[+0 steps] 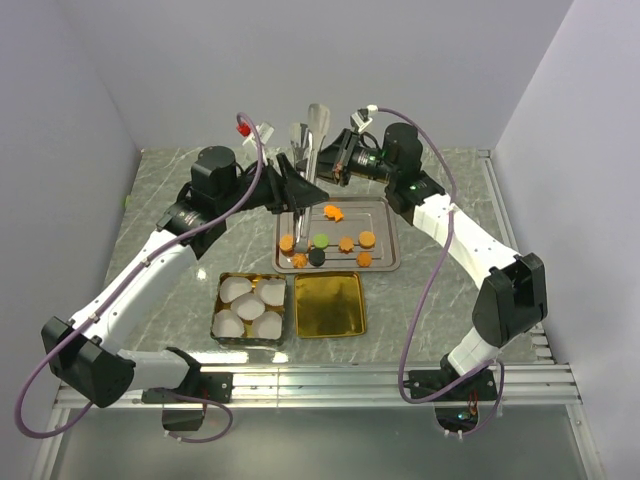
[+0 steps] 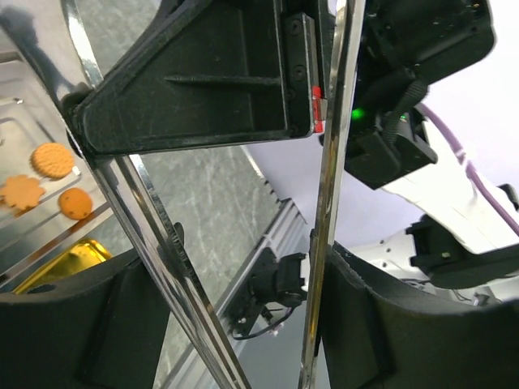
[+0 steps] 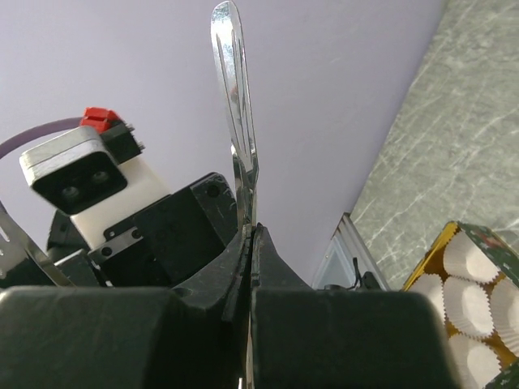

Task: Pack the cookies

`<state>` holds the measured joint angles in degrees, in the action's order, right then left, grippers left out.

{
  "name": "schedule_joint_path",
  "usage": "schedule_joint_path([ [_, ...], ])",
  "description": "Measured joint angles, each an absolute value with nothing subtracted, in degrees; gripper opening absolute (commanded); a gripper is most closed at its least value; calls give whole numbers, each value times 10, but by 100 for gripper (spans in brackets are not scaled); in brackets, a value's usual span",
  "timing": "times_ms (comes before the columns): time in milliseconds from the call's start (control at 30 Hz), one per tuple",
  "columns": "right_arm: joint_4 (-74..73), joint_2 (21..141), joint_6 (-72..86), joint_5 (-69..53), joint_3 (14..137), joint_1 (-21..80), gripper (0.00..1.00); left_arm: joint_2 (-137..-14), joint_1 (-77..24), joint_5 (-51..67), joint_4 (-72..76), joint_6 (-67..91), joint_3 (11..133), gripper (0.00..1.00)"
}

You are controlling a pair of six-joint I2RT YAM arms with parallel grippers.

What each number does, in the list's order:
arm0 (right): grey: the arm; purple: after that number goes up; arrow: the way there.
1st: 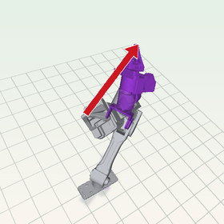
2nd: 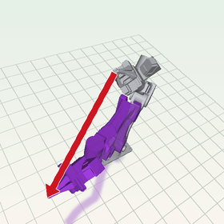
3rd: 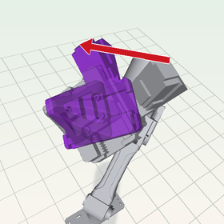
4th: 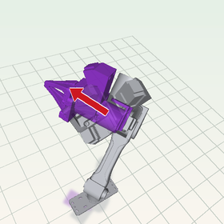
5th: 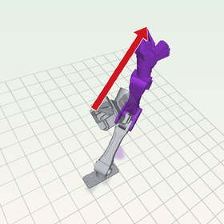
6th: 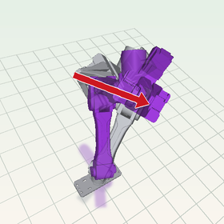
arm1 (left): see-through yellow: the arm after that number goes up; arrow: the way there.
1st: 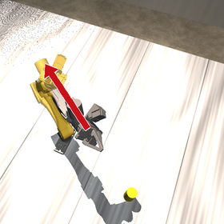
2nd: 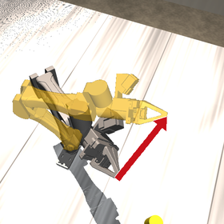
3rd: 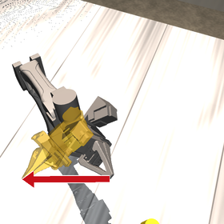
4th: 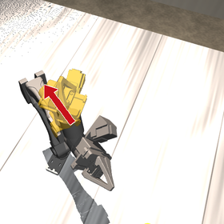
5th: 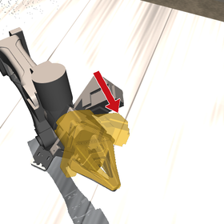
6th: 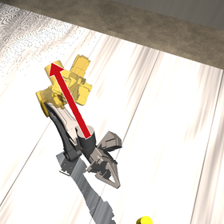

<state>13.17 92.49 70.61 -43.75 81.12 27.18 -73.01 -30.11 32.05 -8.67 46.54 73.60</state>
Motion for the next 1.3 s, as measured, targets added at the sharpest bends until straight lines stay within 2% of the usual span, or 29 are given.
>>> schedule_joint_path([
  [167,102,924,698,-413,811,279,0,-730,-302,303,-110,459,737,71],
  [333,93,923,701,-395,811,283,0,-730,-303,289,-115,459,737,68],
  [433,101,922,713,-391,806,283,0,-729,-304,283,-116,459,737,63],
  [567,118,919,730,-389,793,283,0,-729,-303,274,-125,461,736,45],
  [667,137,917,741,-390,783,283,0,-729,-303,264,-135,462,735,39],
  [800,154,917,745,-390,772,283,0,-729,-302,258,-145,462,735,38],
  [1000,158,917,746,-390,770,284,14,-728,-302,256,-149,462,735,40],
  [1100,156,917,743,-389,770,284,29,-728,-302,256,-149,462,735,39],
  [1133,153,917,742,-389,770,284,38,-728,-302,256,-150,462,735,39],
  [1233,132,917,727,-386,771,283,49,-728,-303,256,-156,461,738,40],
  [1300,105,917,708,-383,778,283,51,-728,-302,254,-165,461,742,40],
])
